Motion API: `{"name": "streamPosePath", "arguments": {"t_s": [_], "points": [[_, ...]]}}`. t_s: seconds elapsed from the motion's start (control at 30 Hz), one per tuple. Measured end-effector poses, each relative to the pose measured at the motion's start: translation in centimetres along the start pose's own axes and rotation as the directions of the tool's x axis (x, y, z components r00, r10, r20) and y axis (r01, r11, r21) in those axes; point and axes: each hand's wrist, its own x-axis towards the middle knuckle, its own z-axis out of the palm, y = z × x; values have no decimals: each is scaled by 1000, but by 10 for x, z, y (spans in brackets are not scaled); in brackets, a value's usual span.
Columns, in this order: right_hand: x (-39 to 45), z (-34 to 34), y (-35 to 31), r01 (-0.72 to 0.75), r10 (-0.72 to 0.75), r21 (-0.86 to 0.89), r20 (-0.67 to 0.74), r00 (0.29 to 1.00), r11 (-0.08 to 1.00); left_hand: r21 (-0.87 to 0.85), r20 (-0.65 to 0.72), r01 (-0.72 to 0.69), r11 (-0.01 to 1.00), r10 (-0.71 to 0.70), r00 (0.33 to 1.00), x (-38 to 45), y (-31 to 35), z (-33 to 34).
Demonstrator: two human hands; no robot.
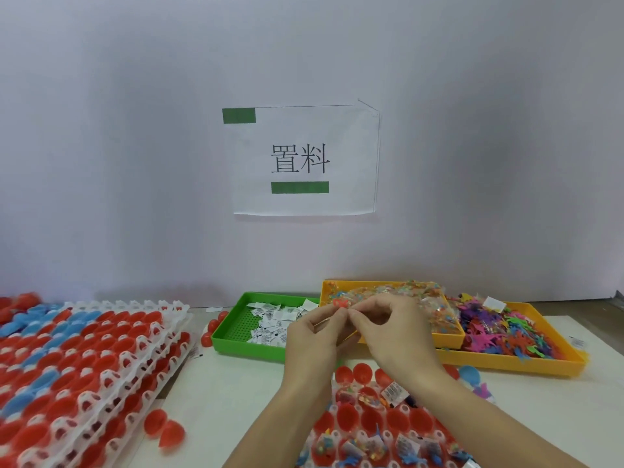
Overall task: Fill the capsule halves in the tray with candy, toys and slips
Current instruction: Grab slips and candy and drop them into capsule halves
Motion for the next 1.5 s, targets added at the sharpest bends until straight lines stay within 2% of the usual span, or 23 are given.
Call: {"name": "streamPosePath", "arguments": {"t_s": [0.17, 0.33, 0.4, 0.5, 0.6, 0.67, 0.73, 0.83, 0.9, 1.03, 1.13, 1.27, 1.4, 1.5], "points": [[3, 17, -4, 49, -48, -8, 54, 997, 999, -27, -60, 6, 1000, -8, 998, 4, 5, -22], [23, 37, 5, 27, -23, -87, 47, 999, 996, -92, -144, 40, 995, -53, 988, 12, 14, -51], [36, 49, 8, 33, -18, -133, 111, 994, 991, -136, -179, 44, 990, -68, 982, 15, 16, -63], [56, 69, 13, 110, -24, -305, 271, 962, 946, -186, -232, 15, 982, -59, 971, 19, 18, -81], [68, 89, 17, 325, -81, -524, 435, 897, 787, -214, -260, -8, 977, -49, 964, 24, 19, -93], [73, 99, 16, 501, -118, -634, 546, 830, 590, -216, -267, -10, 976, -49, 963, 28, 20, -97], [75, 106, 14, 613, -110, -679, 629, 769, 403, -213, -264, -14, 977, -44, 963, 31, 20, -97], [78, 115, 15, 670, -53, -694, 683, 728, 263, -205, -253, 1, 979, -53, 966, 32, 17, -94], [78, 120, 18, 687, -40, -689, 699, 714, 231, -203, -238, 13, 979, -62, 969, 32, 16, -92], [77, 127, 21, 695, 19, -665, 726, 687, 274, -196, -227, 17, 980, -62, 972, 33, 15, -92], [79, 128, 24, 679, -16, -663, 711, 703, 314, -195, -223, 26, 980, -70, 972, 33, 14, -92], [78, 123, 25, 640, -93, -643, 671, 736, 420, -193, -223, 37, 981, -80, 972, 32, 12, -89], [82, 110, 25, 419, -131, -529, 498, 858, 738, -167, -225, 32, 985, -70, 972, 31, 12, -86], [84, 91, 25, 235, -109, -363, 334, 936, 902, -151, -236, 27, 988, -63, 970, 29, 12, -82]]}}
